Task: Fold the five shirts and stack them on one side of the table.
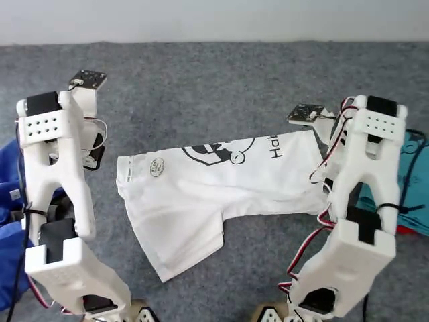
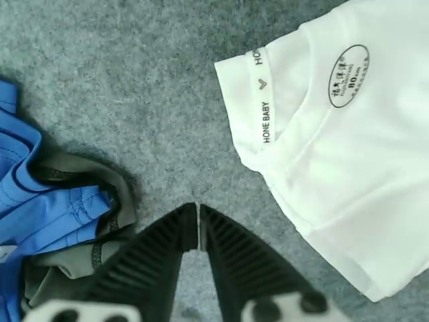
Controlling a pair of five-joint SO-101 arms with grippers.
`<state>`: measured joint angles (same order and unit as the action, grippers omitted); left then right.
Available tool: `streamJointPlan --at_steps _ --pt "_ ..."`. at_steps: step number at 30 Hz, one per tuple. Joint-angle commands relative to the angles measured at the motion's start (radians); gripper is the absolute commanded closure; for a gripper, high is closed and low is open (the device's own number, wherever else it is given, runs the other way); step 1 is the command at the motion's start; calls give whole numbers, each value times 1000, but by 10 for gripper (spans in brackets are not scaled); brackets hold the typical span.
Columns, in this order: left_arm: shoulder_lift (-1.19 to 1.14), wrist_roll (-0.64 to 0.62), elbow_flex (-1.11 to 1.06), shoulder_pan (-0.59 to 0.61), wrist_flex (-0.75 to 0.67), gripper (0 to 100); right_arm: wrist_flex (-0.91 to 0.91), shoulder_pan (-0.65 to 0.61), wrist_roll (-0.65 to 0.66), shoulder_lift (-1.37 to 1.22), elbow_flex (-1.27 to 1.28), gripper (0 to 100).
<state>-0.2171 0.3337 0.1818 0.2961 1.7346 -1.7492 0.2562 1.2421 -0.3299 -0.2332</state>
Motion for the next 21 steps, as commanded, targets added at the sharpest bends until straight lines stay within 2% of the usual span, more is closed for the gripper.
streamJointPlan --at_steps 1,5,10,14,21 --pt "55 8 7 -2 20 985 -42 -28 -5 96 -40 788" --pt "55 8 7 -2 20 985 -39 -61 -15 64 -37 856" --pt "55 8 5 -11 21 985 -38 -117 -141 -39 -12 994" --pt "63 35 -51 -92 21 985 -44 -139 -226 -45 -8 991" --pt "110 112 -268 -315 20 985 -47 -104 -236 90 81 990"
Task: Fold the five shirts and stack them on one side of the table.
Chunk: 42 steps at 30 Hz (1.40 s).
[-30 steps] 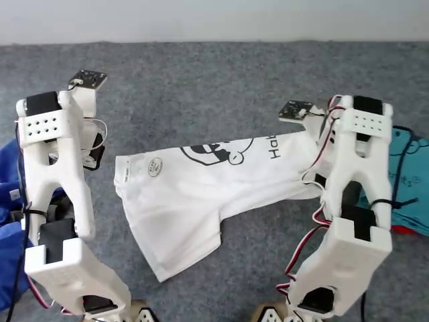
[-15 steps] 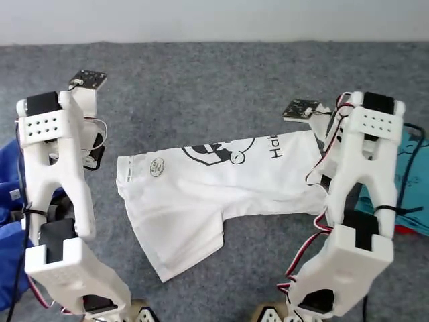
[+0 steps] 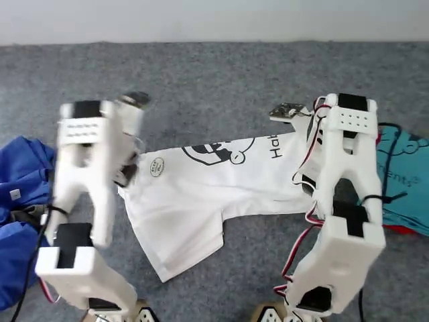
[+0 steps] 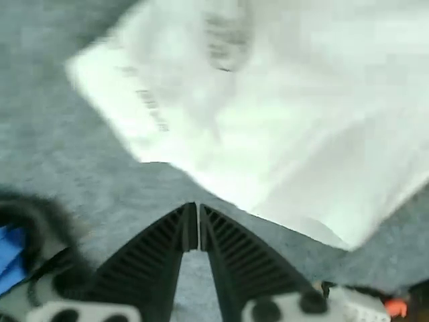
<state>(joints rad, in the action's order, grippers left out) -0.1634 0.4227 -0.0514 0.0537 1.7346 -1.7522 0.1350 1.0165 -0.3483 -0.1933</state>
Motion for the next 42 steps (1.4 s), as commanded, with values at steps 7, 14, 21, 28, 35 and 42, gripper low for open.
streamJointPlan --at_steps 7,14,21,28,35,42 --pt "80 -64 36 66 20 983 -33 -73 -21 355 361 990" --pt "334 -84 47 316 20 983 19 -300 -230 536 506 990" --pt "637 -83 -97 480 20 982 117 -618 -450 608 560 990" --pt "767 -81 -205 672 18 982 263 -835 -672 607 560 989" --pt "779 -46 -280 832 17 982 315 -1009 -736 565 560 916" --pt "779 2 -285 911 3 982 338 -1156 -787 386 529 811"
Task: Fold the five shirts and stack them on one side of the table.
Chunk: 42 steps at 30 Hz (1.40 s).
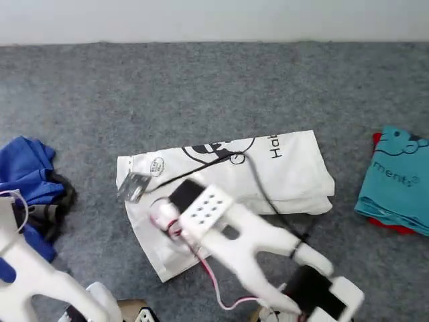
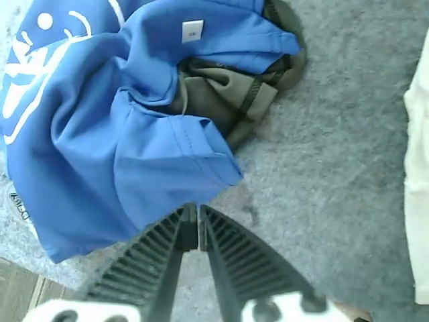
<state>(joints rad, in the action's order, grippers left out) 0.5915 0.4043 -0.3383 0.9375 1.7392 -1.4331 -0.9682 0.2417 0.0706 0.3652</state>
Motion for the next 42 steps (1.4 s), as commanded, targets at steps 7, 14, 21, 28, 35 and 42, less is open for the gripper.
streamJointPlan --at_steps 7,14,21,28,35,42 --pt "23 20 2 35 -2 982 64 -156 -3 -170 -92 811" --pt "23 20 2 35 0 982 122 -194 -2 -246 -97 813" --pt "21 20 2 34 -2 982 154 -189 48 -249 -97 987" --pt "20 20 2 32 -2 982 84 -188 77 -248 -150 988" --pt "18 20 2 31 -2 982 22 -183 77 -249 -281 983" --pt "20 20 2 31 -2 982 4 -143 115 -308 -305 982"
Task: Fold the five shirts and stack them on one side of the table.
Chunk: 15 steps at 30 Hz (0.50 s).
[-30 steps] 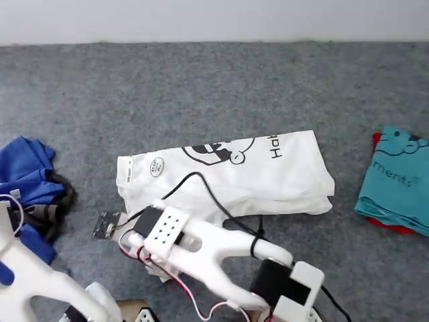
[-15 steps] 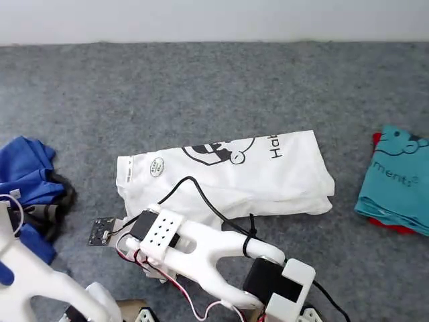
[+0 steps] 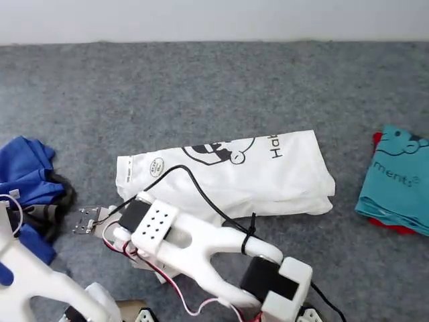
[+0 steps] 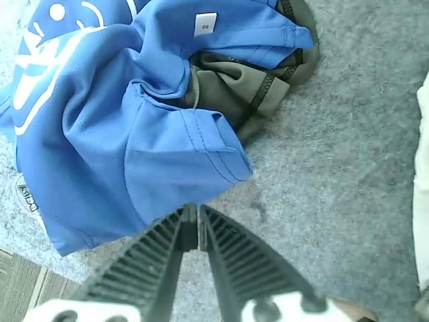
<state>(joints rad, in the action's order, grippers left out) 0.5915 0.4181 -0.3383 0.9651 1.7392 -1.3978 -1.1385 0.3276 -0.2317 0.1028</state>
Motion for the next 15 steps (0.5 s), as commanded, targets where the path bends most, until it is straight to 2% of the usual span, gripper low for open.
streamJointPlan --at_steps 1,7,15 --pt "20 6 2 3 -2 982 -54 30 32 -12 -43 981" --pt "17 6 2 2 -2 982 -116 31 28 -15 -44 845" --pt "17 8 2 2 -2 982 -61 27 35 -25 -97 834"
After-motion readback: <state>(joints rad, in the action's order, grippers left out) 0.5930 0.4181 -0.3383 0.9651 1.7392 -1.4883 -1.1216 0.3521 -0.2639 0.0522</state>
